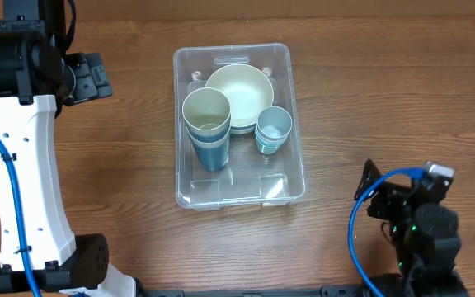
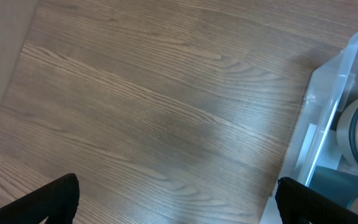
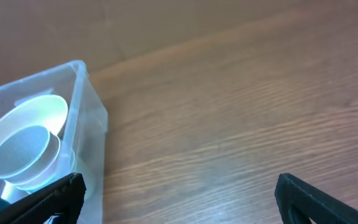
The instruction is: Pack container
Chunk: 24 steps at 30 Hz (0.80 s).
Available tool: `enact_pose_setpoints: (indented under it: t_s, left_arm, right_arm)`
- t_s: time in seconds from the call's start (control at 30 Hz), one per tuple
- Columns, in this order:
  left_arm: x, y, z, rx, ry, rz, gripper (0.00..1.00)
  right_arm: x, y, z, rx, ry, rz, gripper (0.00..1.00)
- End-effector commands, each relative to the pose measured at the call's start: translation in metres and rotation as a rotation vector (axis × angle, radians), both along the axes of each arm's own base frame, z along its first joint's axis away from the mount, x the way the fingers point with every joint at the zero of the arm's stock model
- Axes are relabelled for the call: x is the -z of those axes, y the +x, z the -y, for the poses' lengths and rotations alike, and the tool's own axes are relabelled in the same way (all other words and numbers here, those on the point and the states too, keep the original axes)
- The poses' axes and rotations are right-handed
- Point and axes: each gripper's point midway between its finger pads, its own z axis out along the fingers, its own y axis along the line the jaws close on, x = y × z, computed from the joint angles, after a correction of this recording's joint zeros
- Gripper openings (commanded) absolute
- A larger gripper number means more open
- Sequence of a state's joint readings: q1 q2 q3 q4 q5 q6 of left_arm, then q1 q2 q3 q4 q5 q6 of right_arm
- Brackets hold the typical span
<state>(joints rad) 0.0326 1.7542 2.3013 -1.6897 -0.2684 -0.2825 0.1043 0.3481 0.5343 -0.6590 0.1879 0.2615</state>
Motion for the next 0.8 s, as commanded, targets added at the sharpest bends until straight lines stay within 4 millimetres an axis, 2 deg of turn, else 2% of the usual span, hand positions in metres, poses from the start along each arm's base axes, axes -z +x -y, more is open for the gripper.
enact_pose_setpoints:
  t_s: [0.0, 0.1, 0.27, 0.5, 0.77]
  left_arm:
    - [-0.006, -0.004, -0.002, -0.014, 0.007, 0.02, 1.0]
    - [-0.006, -0.004, -0.002, -0.014, 0.007, 0.02, 1.0]
    - [-0.006, -0.004, -0.002, -0.014, 0.007, 0.02, 1.0]
    - [-0.006, -0.004, -0.002, -0.014, 0.007, 0.02, 1.0]
    - [-0.006, -0.004, -0.002, -0.014, 0.007, 0.02, 1.0]
  right_arm:
    - [0.033, -0.007, 0.003, 0.009, -0.008, -0.02, 1.0]
    - [0.057, -0.009, 0.003, 0.009, -0.012, -0.06, 1.0]
    - [0.075, -0.012, 0.003, 0.009, -0.013, -0.072, 1.0]
    - [0.077, -0.015, 0.012, 0.051, -0.008, -0.024, 1.0]
    - [0.097, -0.017, 0.019, 0.082, -0.007, -0.016, 1.0]
